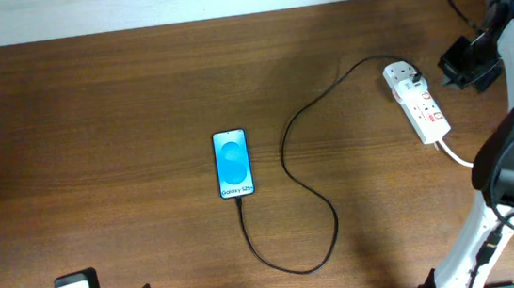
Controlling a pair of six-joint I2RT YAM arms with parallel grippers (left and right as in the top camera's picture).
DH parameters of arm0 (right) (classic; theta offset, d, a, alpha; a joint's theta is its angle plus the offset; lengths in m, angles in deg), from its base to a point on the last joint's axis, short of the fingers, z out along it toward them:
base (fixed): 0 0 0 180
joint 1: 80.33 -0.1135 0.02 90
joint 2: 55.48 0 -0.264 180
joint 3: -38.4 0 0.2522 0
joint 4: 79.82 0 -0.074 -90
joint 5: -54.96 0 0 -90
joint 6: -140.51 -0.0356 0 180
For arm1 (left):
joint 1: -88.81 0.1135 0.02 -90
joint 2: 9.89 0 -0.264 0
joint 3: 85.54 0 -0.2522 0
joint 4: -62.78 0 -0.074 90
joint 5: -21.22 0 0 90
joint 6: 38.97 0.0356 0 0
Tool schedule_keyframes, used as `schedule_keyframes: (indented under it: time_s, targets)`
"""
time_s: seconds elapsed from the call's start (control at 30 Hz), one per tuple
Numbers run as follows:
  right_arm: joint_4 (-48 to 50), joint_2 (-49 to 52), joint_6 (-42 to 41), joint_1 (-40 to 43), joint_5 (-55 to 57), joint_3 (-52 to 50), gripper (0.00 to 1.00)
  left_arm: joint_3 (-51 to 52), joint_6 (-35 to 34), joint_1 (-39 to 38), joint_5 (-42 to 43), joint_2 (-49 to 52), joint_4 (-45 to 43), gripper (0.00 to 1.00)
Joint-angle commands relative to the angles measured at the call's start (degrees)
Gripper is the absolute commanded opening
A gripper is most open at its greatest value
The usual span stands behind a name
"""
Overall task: Plug charger to phone and switch on socket
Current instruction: 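Press the orange socket switch with the right gripper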
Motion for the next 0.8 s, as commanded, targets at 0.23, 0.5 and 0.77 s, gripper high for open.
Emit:
schedule_keyframes:
  time_s: [0.23,0.5,0.77]
  targets:
    - [2.3,5.7,0.2,-2.9,1.6,0.3,0.04,-0.2,0.4,0.3,-0.9,-0.2,-0.1,0.99]
    - [3.4,7.1,-0.7,-2.8,1.7,0.3,0.04,-0.2,0.4,0.3,-0.9,-0.2,-0.1,0.99]
    - [4.0,8.9,-1.3,-2.8,1.1,0.3,0.04,-0.2,0.4,0.3,-0.9,-0.2,-0.2,0.99]
